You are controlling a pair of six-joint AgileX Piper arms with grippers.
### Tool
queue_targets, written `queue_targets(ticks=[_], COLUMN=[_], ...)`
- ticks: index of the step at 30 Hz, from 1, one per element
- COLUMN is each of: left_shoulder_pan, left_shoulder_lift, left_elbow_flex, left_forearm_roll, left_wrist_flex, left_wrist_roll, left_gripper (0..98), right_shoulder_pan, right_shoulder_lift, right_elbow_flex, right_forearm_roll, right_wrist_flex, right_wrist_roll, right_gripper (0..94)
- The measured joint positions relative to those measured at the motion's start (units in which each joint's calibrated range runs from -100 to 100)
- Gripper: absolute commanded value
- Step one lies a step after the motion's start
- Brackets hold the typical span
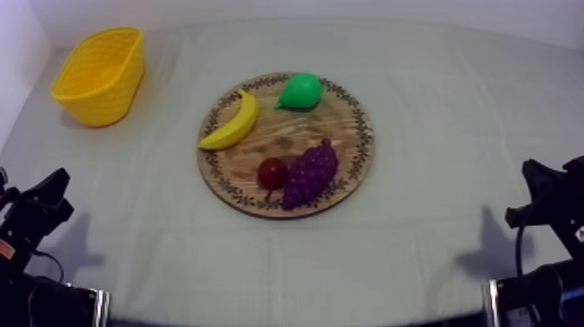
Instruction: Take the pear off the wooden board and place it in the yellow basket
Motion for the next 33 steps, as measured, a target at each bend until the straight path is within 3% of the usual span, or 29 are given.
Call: queue_targets(ticks=[12, 17, 21, 24, 27, 33], left_shoulder_pan=[0.0, -0.3, -1.1, -1.7, -1.9, -1.0], left_shoulder_lift=[0.0, 0.0, 0.3, 2.2, 5.3, 13.2], left_elbow_flex=[0.0, -0.3, -0.9, -1.9, -3.6, -9.2], left_forearm_roll=[0.00, 0.08, 0.84, 3.57, 8.27, 17.86], left_wrist_flex=[0.0, 0.5, 1.0, 0.6, 0.4, 0.1], left_wrist_roll=[-0.1, -1.9, -0.8, 0.1, -0.6, -7.0], left_gripper=[0.1, 3.3, 3.6, 3.1, 2.8, 2.5], right_shoulder_pan=[0.0, 0.0, 0.0, 0.0, 0.0, 0.0], right_shoulder_lift=[0.0, 0.0, 0.0, 0.0, 0.0, 0.0], right_elbow_flex=[0.0, 0.0, 0.0, 0.0, 0.0, 0.0], right_forearm_roll=[0.0, 0.0, 0.0, 0.0, 0.0, 0.0], right_wrist_flex=[0.0, 0.0, 0.0, 0.0, 0.0, 0.0], right_wrist_roll=[0.0, 0.0, 0.0, 0.0, 0.0, 0.1], right_gripper=[0.4, 0.4, 0.4, 0.4, 0.4, 0.4])
